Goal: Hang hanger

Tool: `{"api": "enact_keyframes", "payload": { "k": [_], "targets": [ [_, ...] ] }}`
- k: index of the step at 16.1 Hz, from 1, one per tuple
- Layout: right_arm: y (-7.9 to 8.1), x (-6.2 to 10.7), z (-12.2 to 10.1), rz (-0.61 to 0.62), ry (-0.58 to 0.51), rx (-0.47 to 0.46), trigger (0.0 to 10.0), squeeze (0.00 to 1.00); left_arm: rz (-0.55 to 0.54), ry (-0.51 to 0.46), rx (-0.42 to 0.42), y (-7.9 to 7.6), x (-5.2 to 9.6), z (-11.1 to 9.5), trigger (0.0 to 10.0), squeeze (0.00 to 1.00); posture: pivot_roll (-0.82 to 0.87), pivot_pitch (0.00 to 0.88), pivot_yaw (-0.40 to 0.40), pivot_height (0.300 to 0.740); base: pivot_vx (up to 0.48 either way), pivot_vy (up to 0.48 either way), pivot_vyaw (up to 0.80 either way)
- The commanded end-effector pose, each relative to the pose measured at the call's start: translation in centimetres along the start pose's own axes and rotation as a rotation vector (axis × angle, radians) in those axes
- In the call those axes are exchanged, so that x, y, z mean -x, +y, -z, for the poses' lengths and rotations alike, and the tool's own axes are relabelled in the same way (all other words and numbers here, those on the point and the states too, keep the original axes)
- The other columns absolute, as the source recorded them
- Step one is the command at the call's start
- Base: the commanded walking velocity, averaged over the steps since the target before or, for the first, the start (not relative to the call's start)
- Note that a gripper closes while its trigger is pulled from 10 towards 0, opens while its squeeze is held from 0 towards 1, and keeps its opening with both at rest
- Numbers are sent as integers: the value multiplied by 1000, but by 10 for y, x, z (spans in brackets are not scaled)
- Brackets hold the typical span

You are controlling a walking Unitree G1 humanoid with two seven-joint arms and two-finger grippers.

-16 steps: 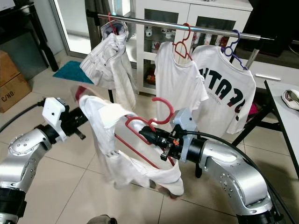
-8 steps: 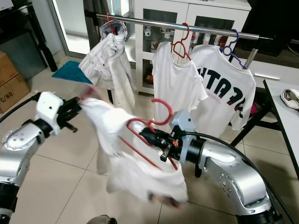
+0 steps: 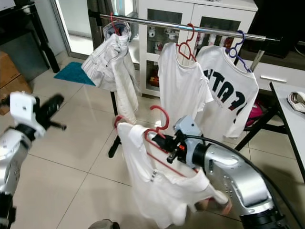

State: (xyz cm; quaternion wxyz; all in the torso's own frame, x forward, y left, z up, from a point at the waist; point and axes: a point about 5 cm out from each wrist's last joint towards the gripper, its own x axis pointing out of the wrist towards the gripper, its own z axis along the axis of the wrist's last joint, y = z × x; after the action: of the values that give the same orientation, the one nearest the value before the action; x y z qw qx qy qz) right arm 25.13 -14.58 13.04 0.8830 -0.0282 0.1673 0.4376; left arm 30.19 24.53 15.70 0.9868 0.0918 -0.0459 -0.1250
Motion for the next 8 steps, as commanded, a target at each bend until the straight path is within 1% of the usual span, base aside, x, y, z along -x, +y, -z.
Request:
{"api": "enact_keyframes", "payload": {
  "k": [1,2,3,4,5,6,7,8],
  "targets": [
    [1,1,-13,-9,-73,17,10000,0,-2,62,-4,5,2,5,0,0,5,0,25,740,0,0,0],
    [2,2,-17,-21,-113,3,10000,0,-14,173,-18,8,6,20,7412,0,1,0,31,740,0,0,0],
    [5,6,-23,-62,-183,-23,10000,0,2,269,-22,8,17,40,10000,24,-7,0,32,740,0,0,0],
    [5,7,-25,-71,-201,-35,10000,0,15,273,-5,6,19,42,10000,24,-8,0,32,740,0,0,0],
    [6,10,-27,-93,-232,-56,10000,0,45,256,30,1,21,43,10000,1000,-7,0,32,740,0,0,0],
    [7,11,-29,-118,-257,-75,10000,0,86,228,70,-8,22,41,10000,1000,-5,0,30,740,0,0,0],
    [6,12,-30,-130,-267,-86,10000,0,128,202,89,-17,21,40,10000,1000,-2,0,26,740,0,0,0],
    [6,11,-30,-137,-268,-93,10000,0,149,190,94,-24,20,40,10000,1000,0,0,25,740,0,0,0]
  ]
}}
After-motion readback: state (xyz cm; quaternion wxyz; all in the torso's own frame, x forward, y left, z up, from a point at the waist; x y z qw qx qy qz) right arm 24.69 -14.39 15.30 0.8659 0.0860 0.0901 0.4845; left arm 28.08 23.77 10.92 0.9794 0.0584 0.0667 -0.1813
